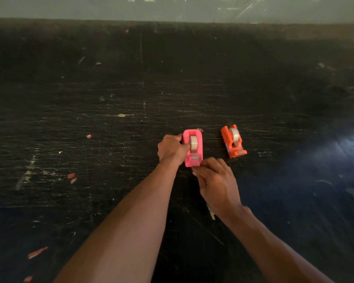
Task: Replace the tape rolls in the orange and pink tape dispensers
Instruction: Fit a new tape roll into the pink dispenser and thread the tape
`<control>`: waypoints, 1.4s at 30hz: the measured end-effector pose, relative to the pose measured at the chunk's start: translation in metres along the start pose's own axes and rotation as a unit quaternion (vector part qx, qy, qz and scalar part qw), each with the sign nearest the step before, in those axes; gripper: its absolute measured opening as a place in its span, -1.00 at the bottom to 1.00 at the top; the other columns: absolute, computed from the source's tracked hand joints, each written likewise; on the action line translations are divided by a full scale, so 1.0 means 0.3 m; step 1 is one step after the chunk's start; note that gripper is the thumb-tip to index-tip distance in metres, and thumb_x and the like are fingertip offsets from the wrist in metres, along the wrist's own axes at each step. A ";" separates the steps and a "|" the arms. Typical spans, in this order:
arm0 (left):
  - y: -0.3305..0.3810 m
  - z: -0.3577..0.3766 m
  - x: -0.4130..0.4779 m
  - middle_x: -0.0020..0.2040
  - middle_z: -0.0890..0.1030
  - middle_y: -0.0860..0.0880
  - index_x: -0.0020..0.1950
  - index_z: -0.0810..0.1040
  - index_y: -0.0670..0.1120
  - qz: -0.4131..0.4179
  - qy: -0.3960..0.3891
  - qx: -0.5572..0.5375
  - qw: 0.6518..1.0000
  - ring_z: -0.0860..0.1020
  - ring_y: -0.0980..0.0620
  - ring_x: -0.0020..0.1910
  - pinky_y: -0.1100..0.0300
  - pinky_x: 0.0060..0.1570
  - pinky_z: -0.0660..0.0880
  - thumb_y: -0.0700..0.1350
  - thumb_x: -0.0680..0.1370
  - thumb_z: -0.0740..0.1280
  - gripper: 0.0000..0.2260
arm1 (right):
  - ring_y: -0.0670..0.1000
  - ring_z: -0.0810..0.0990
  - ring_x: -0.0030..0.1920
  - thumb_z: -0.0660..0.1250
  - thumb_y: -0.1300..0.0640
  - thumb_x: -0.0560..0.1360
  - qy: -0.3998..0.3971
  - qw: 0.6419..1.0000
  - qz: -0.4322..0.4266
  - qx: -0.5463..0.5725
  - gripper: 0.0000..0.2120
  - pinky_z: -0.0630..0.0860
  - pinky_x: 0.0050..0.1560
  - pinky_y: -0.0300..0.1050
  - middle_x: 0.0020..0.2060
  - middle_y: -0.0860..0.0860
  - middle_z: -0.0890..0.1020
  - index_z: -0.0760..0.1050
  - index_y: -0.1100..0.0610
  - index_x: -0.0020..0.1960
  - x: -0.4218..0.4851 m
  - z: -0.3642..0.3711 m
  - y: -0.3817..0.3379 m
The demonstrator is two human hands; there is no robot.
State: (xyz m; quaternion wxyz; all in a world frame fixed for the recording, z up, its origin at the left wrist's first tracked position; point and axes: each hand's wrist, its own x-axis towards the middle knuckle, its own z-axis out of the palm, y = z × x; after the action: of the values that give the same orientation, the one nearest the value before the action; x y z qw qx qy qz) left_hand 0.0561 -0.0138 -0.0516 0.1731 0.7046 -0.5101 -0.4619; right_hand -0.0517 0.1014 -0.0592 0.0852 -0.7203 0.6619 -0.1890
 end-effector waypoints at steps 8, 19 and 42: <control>0.002 0.004 -0.002 0.31 0.63 -0.08 0.41 0.53 -0.01 -0.009 0.008 -0.008 1.000 0.63 -0.04 0.21 -0.01 0.22 0.59 -0.18 0.56 0.42 -0.58 | 0.03 0.58 -0.07 0.40 0.20 0.50 -0.020 1.000 0.015 0.002 -0.85 0.60 -0.04 0.02 0.01 -0.01 0.66 0.69 0.06 0.03 0.008 0.034 0.011; -0.007 0.005 0.017 0.29 0.64 -0.08 0.42 0.52 0.00 -0.032 -0.005 -0.052 0.998 0.65 -0.04 0.18 -0.02 0.15 0.64 -0.21 0.53 0.44 -0.54 | 0.03 0.61 0.01 0.32 0.09 0.54 -0.054 0.998 0.016 -0.004 -0.78 0.59 -0.01 0.02 0.08 -0.03 0.68 0.65 0.01 0.14 0.026 0.034 0.033; 0.010 0.012 0.056 0.24 0.66 -0.04 0.37 0.57 0.03 0.009 0.009 -0.017 1.000 0.65 -0.01 0.14 0.09 0.11 0.61 -0.18 0.56 0.41 -0.63 | 0.12 0.56 0.17 0.37 0.15 0.52 -0.068 0.992 0.089 0.062 -0.31 0.50 0.15 -0.08 0.26 0.17 0.49 0.15 0.17 0.56 0.144 0.051 0.050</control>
State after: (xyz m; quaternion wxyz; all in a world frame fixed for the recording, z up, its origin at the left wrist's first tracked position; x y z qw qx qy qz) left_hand 0.0523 -0.0291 -0.0591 0.1932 0.7012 -0.5070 -0.4625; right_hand -0.0575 0.0552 -0.0718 0.1905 -0.6632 0.7030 -0.1720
